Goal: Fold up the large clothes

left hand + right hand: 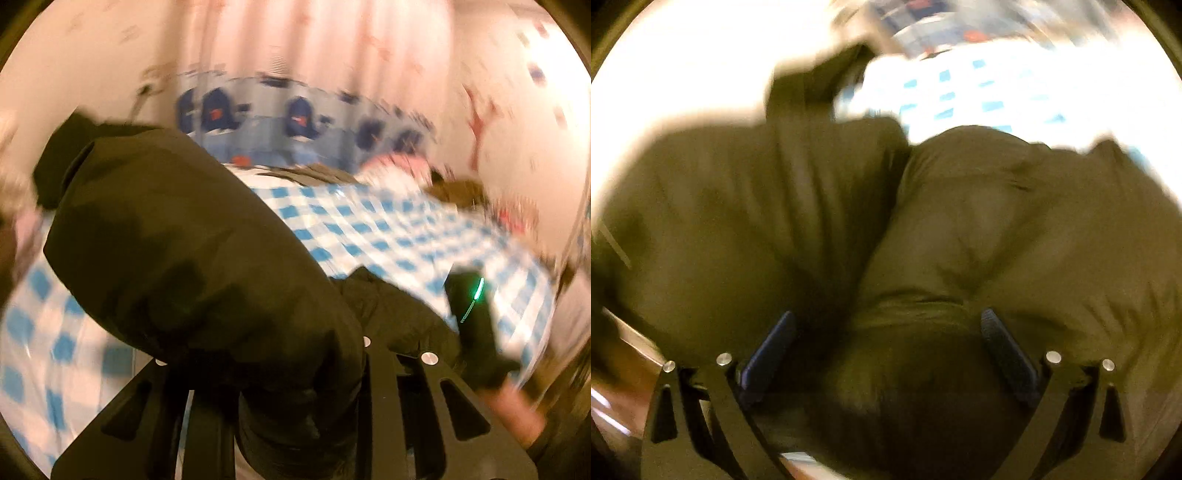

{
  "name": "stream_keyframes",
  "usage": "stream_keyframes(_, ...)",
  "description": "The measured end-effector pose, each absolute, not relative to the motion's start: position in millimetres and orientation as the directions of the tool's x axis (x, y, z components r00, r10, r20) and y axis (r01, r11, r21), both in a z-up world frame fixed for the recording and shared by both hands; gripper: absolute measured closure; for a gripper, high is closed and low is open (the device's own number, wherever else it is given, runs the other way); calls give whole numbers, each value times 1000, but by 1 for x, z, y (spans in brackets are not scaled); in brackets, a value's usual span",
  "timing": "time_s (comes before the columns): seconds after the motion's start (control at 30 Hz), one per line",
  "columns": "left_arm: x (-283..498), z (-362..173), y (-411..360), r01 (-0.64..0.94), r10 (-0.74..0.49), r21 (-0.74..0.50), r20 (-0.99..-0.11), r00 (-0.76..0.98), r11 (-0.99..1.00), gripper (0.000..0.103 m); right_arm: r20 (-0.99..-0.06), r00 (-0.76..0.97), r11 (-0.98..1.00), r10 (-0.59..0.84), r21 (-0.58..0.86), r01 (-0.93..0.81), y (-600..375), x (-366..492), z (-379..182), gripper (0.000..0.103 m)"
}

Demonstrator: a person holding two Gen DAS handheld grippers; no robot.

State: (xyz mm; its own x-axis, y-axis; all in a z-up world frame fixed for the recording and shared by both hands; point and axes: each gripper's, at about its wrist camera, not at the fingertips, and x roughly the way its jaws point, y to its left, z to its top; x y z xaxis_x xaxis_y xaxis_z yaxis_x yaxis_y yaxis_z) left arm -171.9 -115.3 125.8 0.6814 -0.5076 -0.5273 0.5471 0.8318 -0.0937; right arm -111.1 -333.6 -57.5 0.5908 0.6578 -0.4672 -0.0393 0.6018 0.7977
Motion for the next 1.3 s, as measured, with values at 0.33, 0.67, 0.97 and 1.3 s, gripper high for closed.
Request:
stream_keyframes(0.33, -235, 84, -275, 775, -462, 278, -671, 580, 568, 82, 144, 616, -102, 774, 989, -103, -452, -120, -106, 7)
stream_keyframes(0.67, -281, 14, -354, 812, -330, 522, -742, 584, 262, 72, -123, 744, 193, 656, 981, -7, -538, -145, -76, 7)
stream_keyframes(0.97, -332, 28, -327, 755, -298, 637, -699, 650, 154, 51, -734, 529, 823, 425, 557, 113, -485, -112, -54, 7)
stream_keyframes(1.3, -216, 153, -204, 749, -571, 7, -642, 512, 663, 18, -715, 536, 784, 448, 603, 149, -500, -162, -78, 7)
